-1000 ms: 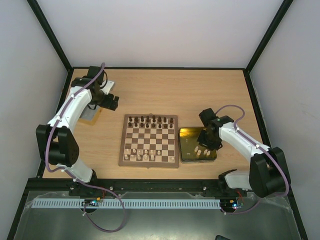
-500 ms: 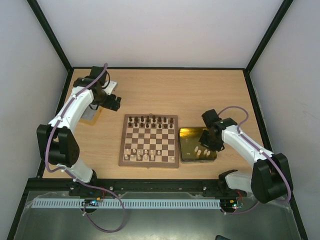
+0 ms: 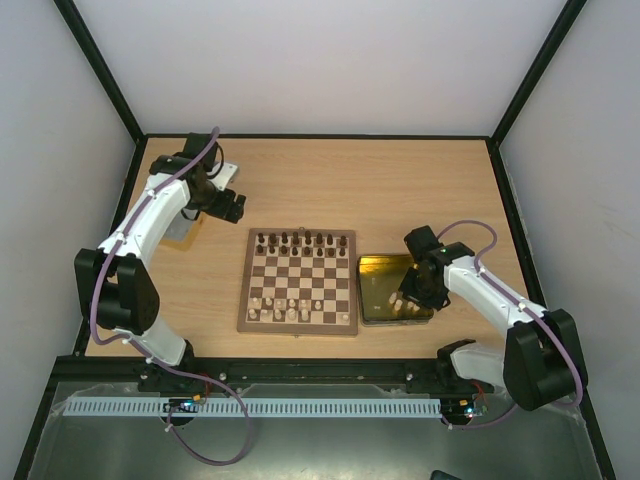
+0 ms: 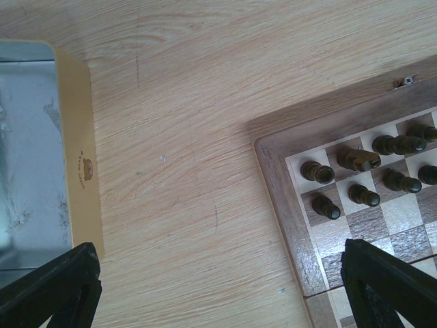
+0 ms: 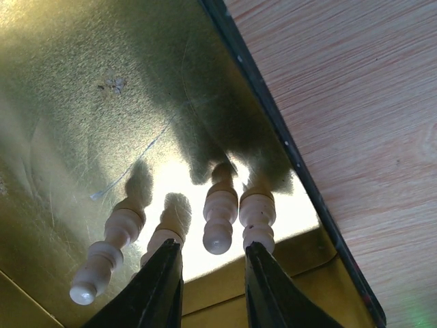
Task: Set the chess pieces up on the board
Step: Pick up the chess piece from the storage box.
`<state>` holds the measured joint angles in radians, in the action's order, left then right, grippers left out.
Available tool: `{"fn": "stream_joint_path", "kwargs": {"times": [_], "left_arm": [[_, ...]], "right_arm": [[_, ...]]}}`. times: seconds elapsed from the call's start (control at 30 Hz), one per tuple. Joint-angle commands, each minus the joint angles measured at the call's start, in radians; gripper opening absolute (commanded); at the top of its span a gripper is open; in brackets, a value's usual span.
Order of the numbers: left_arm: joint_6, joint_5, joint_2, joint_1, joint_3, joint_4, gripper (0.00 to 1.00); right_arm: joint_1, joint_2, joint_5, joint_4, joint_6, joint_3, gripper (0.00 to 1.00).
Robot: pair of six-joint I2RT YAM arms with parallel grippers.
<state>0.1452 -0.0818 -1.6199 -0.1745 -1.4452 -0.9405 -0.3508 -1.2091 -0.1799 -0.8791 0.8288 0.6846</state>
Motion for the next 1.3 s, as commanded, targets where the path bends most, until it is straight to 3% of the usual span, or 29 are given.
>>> {"fn": "stream_joint_path", "kwargs": {"times": [0.0, 0.8, 1.27], "left_arm": [[-0.012, -0.004, 0.008, -0.006, 0.005, -0.015, 0.96], [-0.013, 0.014, 0.001, -0.006, 0.010, -0.009, 0.95], [-0.011, 0.023, -0.010, -0.011, -0.001, -0.011, 0.95]], "right_arm": [[0.006, 0.001, 0.012, 0.010, 0.011, -0.017, 0.24], [0.005, -0.059, 0.007, 0.054, -0.014, -0.031, 0.24], [0.004, -0.084, 0.024, 0.060, -0.022, -0.017, 0.11]]}}
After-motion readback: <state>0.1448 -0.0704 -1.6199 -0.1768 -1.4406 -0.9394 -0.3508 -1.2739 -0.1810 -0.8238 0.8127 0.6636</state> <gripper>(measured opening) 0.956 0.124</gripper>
